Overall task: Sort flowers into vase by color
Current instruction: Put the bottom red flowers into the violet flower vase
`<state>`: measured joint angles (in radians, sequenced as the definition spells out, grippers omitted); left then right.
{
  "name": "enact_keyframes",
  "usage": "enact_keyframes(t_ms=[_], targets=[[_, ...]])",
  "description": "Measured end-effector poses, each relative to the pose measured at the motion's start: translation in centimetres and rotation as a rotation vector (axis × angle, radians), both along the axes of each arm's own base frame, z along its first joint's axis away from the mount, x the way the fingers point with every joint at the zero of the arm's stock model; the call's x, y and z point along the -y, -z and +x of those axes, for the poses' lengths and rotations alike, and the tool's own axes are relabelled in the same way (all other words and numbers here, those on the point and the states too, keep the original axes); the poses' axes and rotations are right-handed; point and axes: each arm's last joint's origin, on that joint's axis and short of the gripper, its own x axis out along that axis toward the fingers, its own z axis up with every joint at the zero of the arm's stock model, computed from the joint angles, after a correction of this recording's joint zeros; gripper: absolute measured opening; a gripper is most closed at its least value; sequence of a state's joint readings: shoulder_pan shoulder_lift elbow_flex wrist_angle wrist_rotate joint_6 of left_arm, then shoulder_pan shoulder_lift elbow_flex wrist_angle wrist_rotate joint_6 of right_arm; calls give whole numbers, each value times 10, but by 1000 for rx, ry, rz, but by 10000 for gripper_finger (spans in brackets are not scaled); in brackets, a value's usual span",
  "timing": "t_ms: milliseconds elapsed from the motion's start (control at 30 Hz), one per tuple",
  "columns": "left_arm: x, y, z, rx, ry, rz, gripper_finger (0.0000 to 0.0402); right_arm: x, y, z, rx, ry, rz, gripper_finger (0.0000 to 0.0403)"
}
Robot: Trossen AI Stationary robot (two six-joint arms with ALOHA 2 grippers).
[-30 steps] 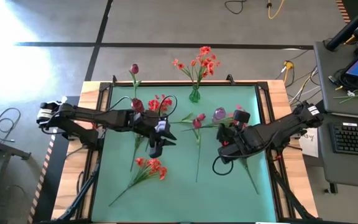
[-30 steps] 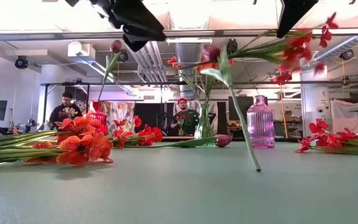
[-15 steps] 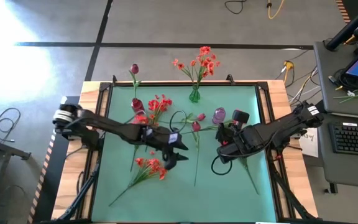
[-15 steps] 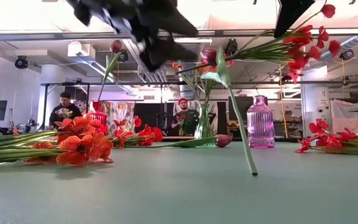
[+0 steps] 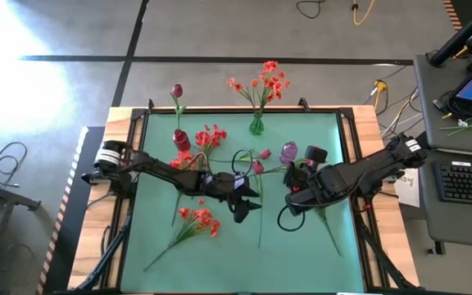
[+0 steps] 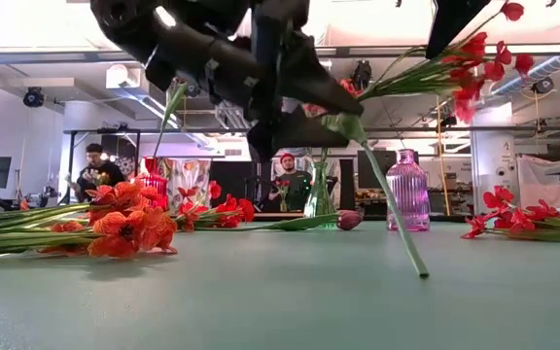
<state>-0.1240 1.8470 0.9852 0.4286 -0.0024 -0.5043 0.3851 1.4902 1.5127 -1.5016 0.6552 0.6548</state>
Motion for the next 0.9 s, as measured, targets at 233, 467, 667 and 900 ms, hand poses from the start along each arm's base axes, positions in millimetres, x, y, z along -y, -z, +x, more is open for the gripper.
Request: enact_keyframes(t_ms=[233,467,667,900], targets=[[-1,6,5,31,-54,13,214,-1,0,1,14,-1,5,12],[-2,17,14,113,-93,10,207,-1,0,2,21,-1,8,12],[-2,23,15,103,-109,17,137,-1,0,2,23,-2,8,12],[0,14,13,118,-34,41,10,-1,0,2,19,-3,7,12]])
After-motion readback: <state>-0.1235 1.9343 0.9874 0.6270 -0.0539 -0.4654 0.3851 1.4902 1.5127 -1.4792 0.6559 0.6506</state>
